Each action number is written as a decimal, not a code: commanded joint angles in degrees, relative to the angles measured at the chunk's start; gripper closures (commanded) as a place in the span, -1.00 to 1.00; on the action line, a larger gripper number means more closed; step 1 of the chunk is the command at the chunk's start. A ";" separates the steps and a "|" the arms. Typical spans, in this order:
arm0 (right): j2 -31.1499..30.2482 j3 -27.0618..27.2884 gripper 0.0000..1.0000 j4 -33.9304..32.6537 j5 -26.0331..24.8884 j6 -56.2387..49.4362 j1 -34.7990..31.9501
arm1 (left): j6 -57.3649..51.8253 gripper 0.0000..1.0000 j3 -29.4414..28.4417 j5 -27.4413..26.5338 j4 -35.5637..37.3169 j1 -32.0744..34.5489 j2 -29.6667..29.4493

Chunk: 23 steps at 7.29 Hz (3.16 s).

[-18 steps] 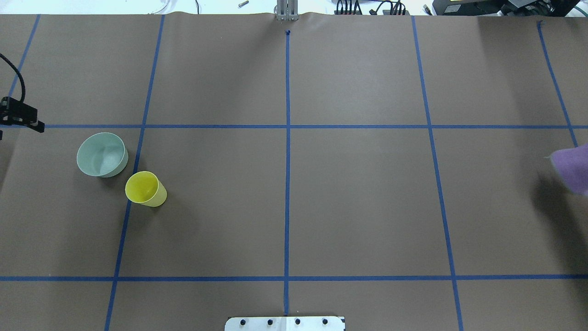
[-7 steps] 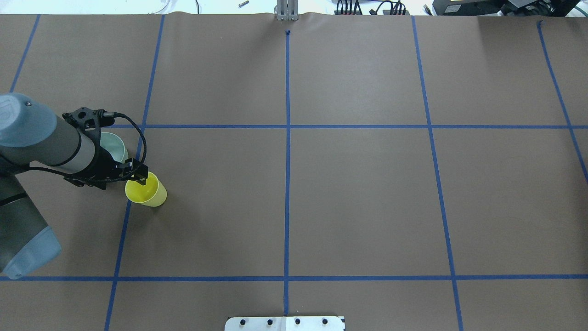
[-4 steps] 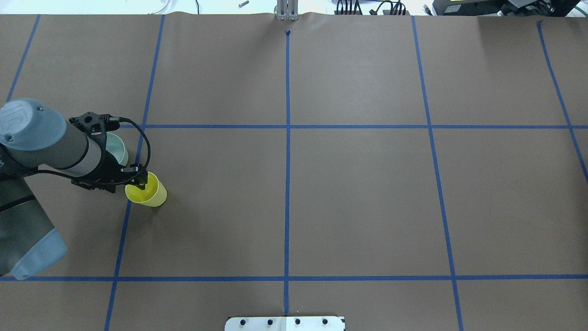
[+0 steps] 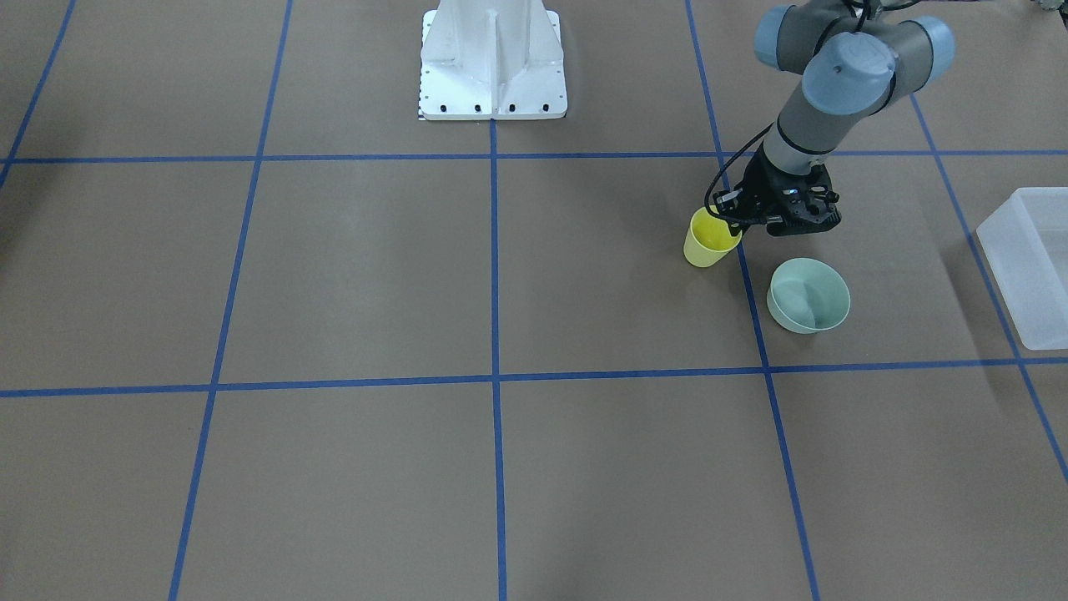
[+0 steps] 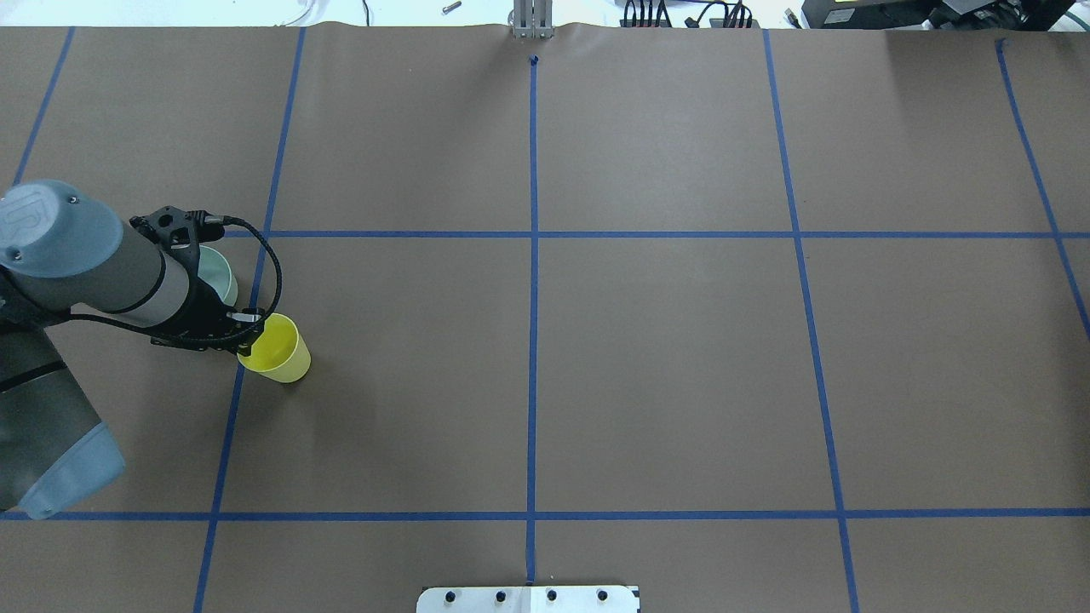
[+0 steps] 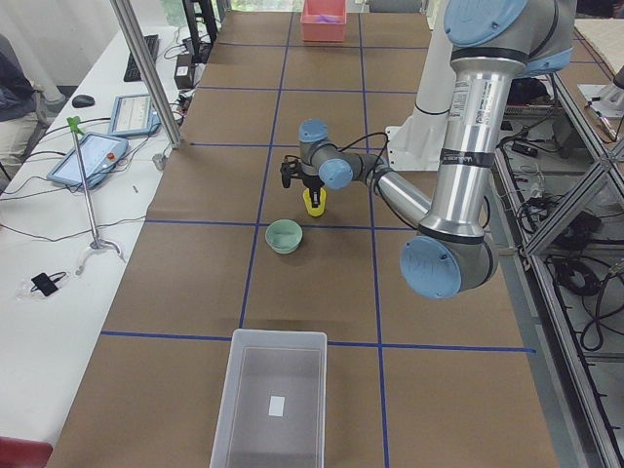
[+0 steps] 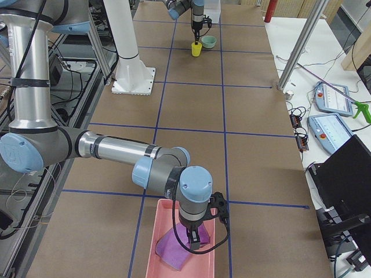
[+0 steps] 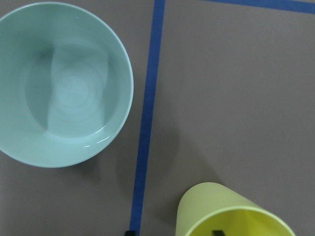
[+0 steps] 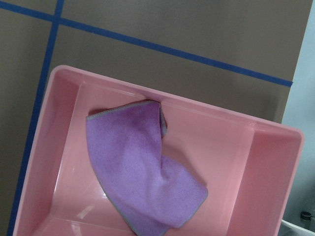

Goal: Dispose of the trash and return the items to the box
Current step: 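Lift the yellow cup with the left gripper toward the clear bin, then release the yellow cup into the clear plastic bin with the left gripper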

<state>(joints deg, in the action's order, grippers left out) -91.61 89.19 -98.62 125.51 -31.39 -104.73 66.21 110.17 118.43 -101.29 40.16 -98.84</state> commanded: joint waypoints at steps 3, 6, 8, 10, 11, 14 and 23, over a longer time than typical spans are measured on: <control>0.56 13.17 -1.00 0.18 7.03 26.21 15.11 | -14.72 1.00 4.52 13.37 6.94 14.62 0.67; 0.47 20.30 -1.00 0.88 8.70 41.72 25.86 | -48.08 1.00 1.22 14.55 19.10 32.19 2.87; 0.47 21.90 -1.00 4.74 8.70 48.85 29.83 | -69.36 1.00 -12.01 14.72 18.60 43.45 2.26; 0.47 22.34 -1.00 5.55 8.70 49.76 31.24 | -80.94 1.00 -21.55 14.64 17.46 49.20 0.58; 0.47 22.43 -1.00 5.63 8.70 49.67 31.42 | -82.63 1.00 -24.45 14.64 12.83 50.26 2.15; 0.38 22.34 -1.00 5.55 8.52 49.58 32.13 | -82.30 1.00 -35.52 14.72 -5.02 50.45 6.91; 0.38 22.08 -1.00 5.55 8.26 49.58 33.62 | -78.61 -0.96 -41.88 22.15 -11.56 50.36 4.90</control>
<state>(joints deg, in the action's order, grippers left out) -91.27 111.30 -93.07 133.77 18.19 -71.14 -12.34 68.10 136.90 -113.22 90.45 -92.88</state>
